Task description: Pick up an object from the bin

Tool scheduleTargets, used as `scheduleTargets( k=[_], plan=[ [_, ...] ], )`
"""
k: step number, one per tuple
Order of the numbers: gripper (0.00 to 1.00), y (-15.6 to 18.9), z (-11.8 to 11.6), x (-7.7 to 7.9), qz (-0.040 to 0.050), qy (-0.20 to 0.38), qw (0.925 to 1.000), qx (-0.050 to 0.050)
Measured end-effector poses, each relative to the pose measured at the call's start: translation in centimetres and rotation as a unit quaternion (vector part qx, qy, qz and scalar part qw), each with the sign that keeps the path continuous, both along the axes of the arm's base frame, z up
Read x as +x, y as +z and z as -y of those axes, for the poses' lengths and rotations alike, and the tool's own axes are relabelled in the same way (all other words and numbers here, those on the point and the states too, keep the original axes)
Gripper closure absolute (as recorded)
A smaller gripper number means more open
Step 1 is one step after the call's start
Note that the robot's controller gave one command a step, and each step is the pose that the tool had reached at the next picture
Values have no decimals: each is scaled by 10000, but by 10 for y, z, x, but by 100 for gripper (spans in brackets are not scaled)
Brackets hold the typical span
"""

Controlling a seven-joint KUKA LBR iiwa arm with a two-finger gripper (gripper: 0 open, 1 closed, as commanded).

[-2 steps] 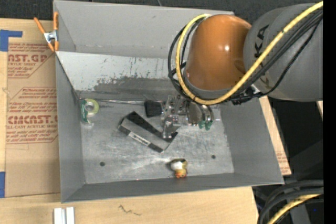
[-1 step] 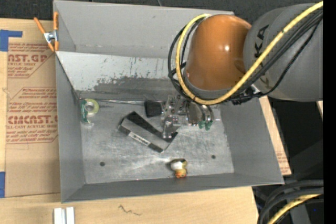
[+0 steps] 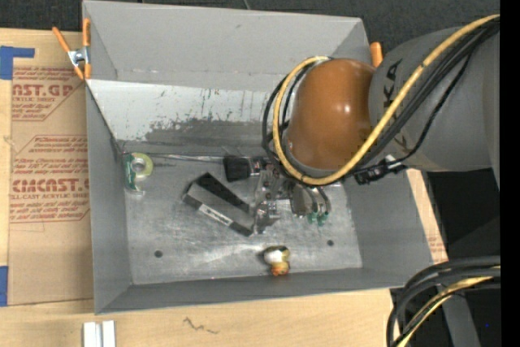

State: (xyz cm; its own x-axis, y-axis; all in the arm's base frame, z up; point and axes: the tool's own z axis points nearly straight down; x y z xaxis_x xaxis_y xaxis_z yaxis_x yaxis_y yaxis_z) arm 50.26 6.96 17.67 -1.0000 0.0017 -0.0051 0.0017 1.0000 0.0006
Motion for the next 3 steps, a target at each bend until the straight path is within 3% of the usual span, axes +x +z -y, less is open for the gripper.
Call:
scheduleTargets(
  k=[1,3],
  plan=[
    [0,-36,-16,27,-19,-187,9998,3],
    [0,-55,-17,29,19,-506,9987,11]
  ],
)
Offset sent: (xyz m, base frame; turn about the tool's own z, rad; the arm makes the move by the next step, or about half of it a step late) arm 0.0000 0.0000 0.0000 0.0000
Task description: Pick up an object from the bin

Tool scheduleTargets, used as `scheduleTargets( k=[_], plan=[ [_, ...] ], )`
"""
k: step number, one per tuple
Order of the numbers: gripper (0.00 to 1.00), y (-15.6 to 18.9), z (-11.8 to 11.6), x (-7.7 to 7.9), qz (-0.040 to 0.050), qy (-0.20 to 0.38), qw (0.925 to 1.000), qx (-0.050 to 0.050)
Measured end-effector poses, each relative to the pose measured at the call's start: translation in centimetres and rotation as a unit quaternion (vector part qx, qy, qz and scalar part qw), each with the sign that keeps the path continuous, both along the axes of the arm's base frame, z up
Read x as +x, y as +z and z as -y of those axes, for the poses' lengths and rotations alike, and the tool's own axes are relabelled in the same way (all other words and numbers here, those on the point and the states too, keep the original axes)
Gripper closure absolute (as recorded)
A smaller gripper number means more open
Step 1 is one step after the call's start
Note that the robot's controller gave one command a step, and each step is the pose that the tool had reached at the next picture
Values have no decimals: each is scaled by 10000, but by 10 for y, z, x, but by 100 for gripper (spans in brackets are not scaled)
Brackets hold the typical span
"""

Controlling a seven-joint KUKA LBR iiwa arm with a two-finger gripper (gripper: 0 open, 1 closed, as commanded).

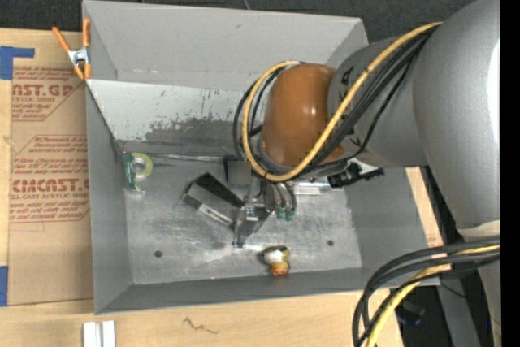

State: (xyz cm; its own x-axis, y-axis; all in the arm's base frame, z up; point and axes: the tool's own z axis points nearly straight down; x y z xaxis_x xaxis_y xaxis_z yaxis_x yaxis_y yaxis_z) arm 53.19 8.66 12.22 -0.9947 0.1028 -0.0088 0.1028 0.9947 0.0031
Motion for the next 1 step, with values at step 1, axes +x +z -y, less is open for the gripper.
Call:
scheduleTargets(
  k=[1],
  plan=[
    [100,-43,13,-2,-28,-1518,9884,-6]
  ],
)
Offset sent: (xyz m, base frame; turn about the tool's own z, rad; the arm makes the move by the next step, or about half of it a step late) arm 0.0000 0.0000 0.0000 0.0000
